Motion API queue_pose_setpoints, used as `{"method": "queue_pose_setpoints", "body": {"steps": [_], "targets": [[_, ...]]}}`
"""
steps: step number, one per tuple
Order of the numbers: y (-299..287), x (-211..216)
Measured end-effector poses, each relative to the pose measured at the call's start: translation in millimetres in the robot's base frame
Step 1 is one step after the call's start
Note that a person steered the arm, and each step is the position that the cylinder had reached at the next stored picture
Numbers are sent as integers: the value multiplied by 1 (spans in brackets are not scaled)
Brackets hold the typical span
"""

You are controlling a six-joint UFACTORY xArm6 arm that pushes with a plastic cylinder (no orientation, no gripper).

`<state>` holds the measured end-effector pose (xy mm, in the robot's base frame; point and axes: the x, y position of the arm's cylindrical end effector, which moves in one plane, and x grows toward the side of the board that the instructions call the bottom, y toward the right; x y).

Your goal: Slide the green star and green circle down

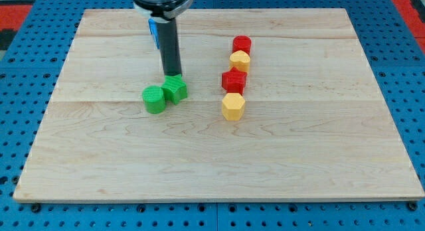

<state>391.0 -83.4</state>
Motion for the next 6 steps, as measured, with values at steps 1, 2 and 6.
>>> {"method": "queue_pose_setpoints", "body": {"steps": [1, 2, 6], "targets": [[-22, 16], [-41, 39], [-50, 138]]}}
